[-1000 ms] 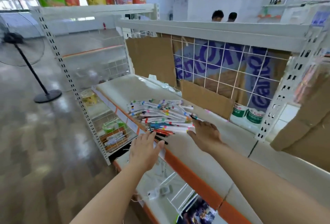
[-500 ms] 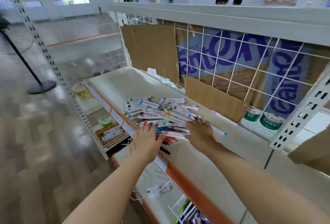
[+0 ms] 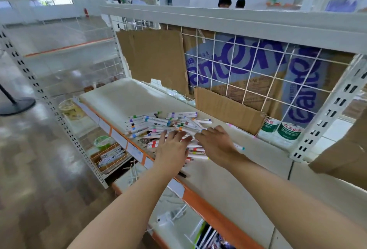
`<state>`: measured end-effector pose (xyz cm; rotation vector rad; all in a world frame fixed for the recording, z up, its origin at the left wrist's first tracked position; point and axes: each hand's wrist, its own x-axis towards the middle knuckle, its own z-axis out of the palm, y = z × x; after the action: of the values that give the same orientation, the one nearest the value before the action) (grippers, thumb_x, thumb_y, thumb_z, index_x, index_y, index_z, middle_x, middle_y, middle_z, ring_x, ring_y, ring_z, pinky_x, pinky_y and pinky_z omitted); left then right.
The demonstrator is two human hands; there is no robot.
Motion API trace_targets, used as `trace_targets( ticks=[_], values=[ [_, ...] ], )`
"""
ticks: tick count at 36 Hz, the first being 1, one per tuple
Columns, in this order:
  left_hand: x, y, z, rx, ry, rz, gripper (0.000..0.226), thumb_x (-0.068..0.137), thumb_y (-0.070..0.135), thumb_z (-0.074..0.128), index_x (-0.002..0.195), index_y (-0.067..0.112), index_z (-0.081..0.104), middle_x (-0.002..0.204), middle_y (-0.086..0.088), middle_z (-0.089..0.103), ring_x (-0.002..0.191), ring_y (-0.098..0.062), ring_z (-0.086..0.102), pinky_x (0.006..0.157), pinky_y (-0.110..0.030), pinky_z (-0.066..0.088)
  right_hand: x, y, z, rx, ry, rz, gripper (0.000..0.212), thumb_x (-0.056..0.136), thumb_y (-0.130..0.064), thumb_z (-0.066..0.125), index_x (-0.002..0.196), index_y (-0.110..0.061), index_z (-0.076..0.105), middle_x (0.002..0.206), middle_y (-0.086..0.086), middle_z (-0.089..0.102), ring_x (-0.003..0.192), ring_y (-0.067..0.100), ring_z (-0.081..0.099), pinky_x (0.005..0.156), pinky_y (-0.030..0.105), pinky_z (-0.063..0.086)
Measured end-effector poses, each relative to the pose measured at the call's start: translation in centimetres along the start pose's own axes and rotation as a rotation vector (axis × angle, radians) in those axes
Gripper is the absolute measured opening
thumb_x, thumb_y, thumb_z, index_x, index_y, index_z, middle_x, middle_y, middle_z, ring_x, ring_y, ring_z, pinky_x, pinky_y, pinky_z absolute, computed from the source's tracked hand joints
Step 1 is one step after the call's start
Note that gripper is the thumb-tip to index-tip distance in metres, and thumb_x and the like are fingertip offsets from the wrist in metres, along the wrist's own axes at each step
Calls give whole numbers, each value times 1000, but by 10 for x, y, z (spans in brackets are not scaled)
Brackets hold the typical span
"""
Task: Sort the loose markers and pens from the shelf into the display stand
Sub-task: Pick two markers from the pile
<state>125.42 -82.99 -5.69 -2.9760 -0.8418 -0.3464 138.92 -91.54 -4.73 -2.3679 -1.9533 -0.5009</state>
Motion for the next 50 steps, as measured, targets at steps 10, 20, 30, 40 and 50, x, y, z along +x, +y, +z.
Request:
trace_targets(
  ticks=[10, 20, 30, 40, 50],
  values=[
    [15, 8, -16, -275, -10, -153, 25, 98, 30, 45, 115, 25, 63, 108, 0, 64, 105, -24, 54, 86, -36, 39, 3, 8, -28, 946, 10, 526, 22, 78, -16, 73, 70, -19, 53, 63, -5, 52, 62, 13, 50, 54, 25, 37],
    [17, 16, -14, -805, 10, -252, 15, 91, 15, 52, 99, 19, 65, 90, -5, 71, 85, -28, 63, 72, -44, 51, -1, -5, -28, 1236, 170, 741, 19, 87, -4, 62, 70, -11, 58, 65, 1, 52, 61, 16, 46, 60, 29, 38],
    [9, 23, -7, -824, 164, -301, 16, 100, 23, 42, 86, 17, 48, 70, 0, 50, 65, -24, 47, 50, -32, 28, -58, 10, -38, 571, 322, 868, 22, 100, -20, 42, 111, -4, 51, 89, 24, 64, 83, 41, 59, 58, 32, 29],
    [5, 81, -17, -884, 181, -124, 20, 97, 18, 49, 105, 5, 62, 95, -5, 49, 74, -22, 45, 62, -29, 30, -144, 27, -63, 328, 384, 1055, 18, 100, -17, 41, 107, -3, 49, 83, 20, 64, 76, 41, 59, 56, 32, 30],
    [-25, 190, -27, -887, 131, 108, 11, 95, 10, 50, 100, 4, 56, 94, -14, 56, 81, -37, 56, 62, -34, 34, -268, 41, -99, 195, 438, 1276, 12, 96, -23, 45, 104, -15, 46, 79, 8, 65, 76, 34, 60, 60, 37, 42]
  ],
)
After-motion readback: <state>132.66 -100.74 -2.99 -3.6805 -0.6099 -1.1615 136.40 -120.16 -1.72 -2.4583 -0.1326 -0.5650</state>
